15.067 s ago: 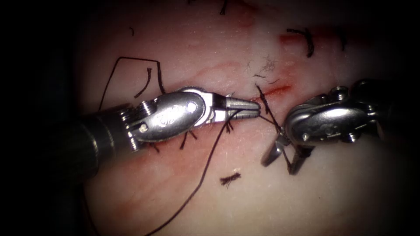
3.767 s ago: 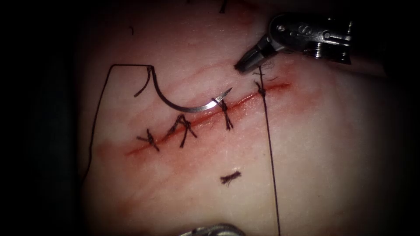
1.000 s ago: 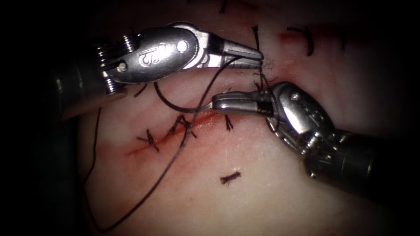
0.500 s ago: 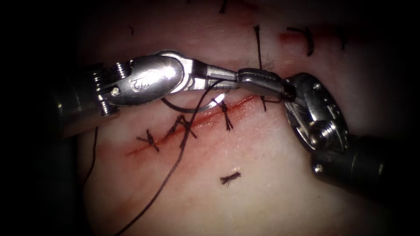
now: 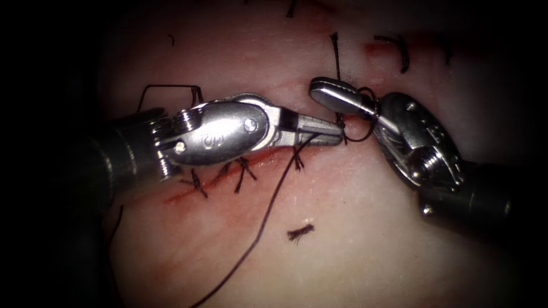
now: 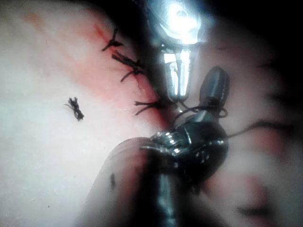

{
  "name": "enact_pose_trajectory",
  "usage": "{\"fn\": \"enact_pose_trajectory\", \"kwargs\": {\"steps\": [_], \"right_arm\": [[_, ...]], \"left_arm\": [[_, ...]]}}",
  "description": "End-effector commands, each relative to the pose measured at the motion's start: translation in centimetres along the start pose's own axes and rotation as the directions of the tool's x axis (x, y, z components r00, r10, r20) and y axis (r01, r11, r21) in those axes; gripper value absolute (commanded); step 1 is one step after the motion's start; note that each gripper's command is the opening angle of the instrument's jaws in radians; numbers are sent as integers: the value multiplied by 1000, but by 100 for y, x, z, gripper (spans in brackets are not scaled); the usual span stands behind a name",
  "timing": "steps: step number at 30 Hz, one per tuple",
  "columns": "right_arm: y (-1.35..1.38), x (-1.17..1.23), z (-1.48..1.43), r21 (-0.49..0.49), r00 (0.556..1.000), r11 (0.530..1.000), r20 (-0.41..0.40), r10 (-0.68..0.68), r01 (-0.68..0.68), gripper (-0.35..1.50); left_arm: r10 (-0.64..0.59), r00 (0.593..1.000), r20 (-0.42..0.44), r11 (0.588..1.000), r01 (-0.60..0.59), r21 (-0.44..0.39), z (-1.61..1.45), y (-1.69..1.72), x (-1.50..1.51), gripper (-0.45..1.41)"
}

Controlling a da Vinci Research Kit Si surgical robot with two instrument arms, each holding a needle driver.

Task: Wound Closure
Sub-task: Wrap the suture one time around the right needle driver counter-clockwise, then grab the suture tail end with the right grasper.

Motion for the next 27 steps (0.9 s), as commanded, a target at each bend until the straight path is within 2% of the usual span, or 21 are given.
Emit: {"fn": "enact_pose_trajectory", "kwargs": {"steps": [1, 6, 7, 9, 10, 12, 15, 18, 21, 27], "right_arm": [[1, -1, 7, -38, 1000, 999, 18, -15, 16, -8], [2, 0, 9, -189, 992, 977, 97, -78, 96, 7], [2, 0, 10, -215, 990, 971, 113, -83, 106, 20], [3, -1, 12, -267, 981, 952, 158, -110, 150, 34], [3, -1, 12, -267, 981, 952, 158, -110, 150, 34], [3, -2, 15, -301, 974, 937, 192, -120, 175, 54], [5, -8, 21, -346, 964, 916, 236, -126, 204, 74], [10, -15, 27, -357, 955, 907, 269, -127, 221, 79], [16, -21, 33, -379, 955, 902, 281, -99, 205, 94], [22, -28, 40, -388, 957, 904, 281, -73, 183, 94]], "left_arm": [[4, 1000, 1, 1000, -4, 4, 6, -6, -2, -35], [-5, 1000, 2, 1000, 5, 4, 8, -7, -6, -35], [-4, 1000, 2, 1000, 4, 4, 8, -8, -7, -35], [-7, 1000, 1, 1000, 7, 0, 7, -11, -11, -35], [-7, 1000, 1, 1000, 7, 0, 7, -11, -11, -35], [-11, 1000, 2, 1000, 11, 2, 7, -12, -14, -35], [-10, 1000, 3, 1000, 10, 2, 7, -15, -16, -35], [-10, 1000, 4, 1000, 10, 3, 8, -19, -18, -35], [-10, 1000, 5, 1000, 10, 5, 10, -23, -20, -35], [-9, 1000, 8, 1000, 9, 5, 12, -26, -22, -35]]}}
